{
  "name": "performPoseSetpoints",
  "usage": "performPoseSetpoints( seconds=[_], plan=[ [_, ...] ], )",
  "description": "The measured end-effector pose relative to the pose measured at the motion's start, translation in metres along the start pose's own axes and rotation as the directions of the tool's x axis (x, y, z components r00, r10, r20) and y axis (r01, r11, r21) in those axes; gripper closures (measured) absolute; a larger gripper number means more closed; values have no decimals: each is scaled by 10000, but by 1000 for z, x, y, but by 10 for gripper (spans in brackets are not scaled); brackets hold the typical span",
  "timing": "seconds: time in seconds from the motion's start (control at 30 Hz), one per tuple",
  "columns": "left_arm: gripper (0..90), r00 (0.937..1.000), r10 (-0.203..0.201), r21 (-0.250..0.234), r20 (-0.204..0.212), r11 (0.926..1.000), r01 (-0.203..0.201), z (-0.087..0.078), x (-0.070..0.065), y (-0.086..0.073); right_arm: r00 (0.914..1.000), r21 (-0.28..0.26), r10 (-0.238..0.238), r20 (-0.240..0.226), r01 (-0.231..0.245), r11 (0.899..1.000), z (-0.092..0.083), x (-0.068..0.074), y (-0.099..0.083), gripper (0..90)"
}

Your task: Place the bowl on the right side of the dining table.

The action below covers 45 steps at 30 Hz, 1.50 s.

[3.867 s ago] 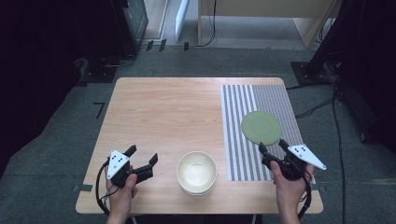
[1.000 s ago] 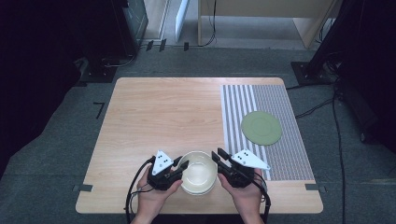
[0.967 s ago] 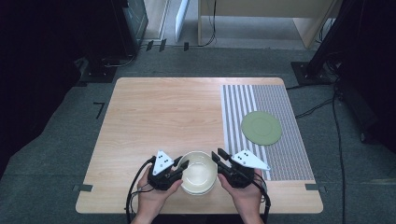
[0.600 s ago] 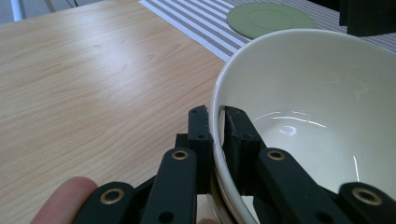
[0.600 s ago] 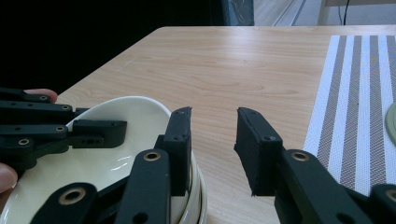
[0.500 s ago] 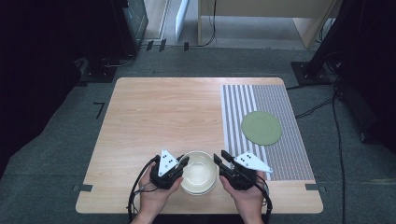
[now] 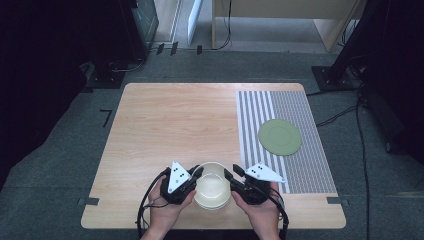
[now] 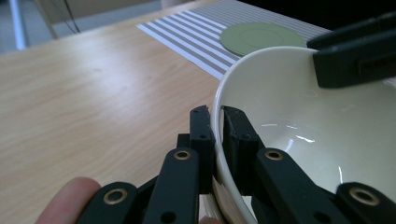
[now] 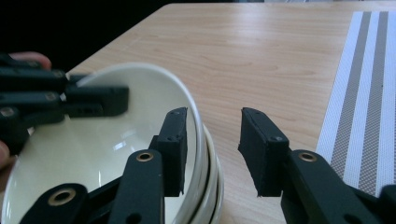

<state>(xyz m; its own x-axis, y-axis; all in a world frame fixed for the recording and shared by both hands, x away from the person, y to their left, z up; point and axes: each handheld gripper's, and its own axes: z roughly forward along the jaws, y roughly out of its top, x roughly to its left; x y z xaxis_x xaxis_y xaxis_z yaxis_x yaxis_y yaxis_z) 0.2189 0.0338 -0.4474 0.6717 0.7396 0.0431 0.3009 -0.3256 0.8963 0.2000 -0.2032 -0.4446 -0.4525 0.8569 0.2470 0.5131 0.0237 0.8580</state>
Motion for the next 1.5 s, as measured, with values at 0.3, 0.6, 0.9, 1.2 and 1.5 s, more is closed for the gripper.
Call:
performPoseSetpoints(
  seconds=[0.3,0.6,0.9,1.2,1.5],
  plan=[
    [837,9968,660,-543,-444,9962,-684,-5,-5,0,10000,367,-79,-34,81,9993,10,6,-6,650],
    [836,9901,1045,-1615,-933,9797,-1186,-15,-14,0,10000,282,-25,41,24,9996,14,10,-9,660],
    [835,9751,1499,-2107,-1634,9603,-1830,-16,-27,-3,9983,61,63,585,-67,10000,11,14,-7,842],
    [837,9783,1365,-2348,-1557,9569,-1709,-18,-24,-2,9955,-391,-416,846,450,9982,7,20,-4,849],
    [662,9967,488,-2891,-652,9550,-657,-27,-14,1,9859,-1110,-1124,1242,1264,9858,-2,28,2,848]
  ],
)
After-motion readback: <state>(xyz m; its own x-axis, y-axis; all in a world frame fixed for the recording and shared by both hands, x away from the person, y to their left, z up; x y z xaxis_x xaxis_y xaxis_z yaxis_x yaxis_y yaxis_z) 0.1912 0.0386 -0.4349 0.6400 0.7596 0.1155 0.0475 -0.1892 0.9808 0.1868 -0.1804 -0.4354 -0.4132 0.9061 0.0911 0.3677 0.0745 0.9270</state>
